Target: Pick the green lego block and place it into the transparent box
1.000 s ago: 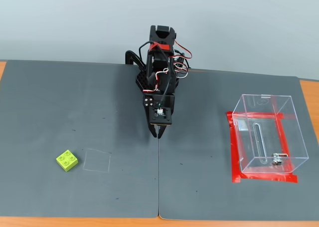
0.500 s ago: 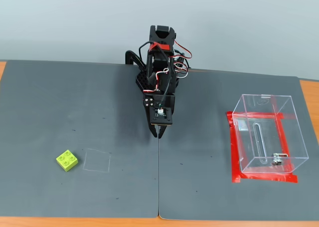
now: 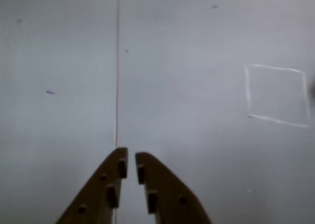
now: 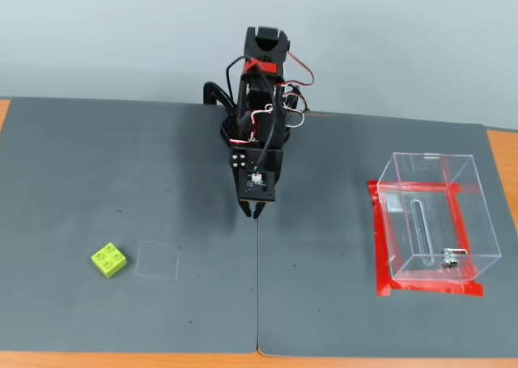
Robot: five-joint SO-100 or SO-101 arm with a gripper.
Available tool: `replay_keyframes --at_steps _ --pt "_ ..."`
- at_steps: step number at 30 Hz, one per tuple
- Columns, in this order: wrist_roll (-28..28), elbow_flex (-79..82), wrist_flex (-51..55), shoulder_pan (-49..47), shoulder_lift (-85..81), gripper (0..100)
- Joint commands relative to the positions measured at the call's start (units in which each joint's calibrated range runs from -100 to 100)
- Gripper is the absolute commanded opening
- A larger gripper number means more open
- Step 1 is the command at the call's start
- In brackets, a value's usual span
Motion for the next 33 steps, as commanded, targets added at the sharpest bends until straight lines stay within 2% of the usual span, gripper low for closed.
replay_keyframes --at_steps 1,21,27,33 --pt "-0.2 -6.6 0.2 3.9 5.8 3" --pt "-0.1 -29.1 -0.4 25.3 32.4 3" --pt "0.3 -33.7 -1.8 25.7 39.8 21" --pt "0.3 -34.0 -13.0 25.8 44.3 26"
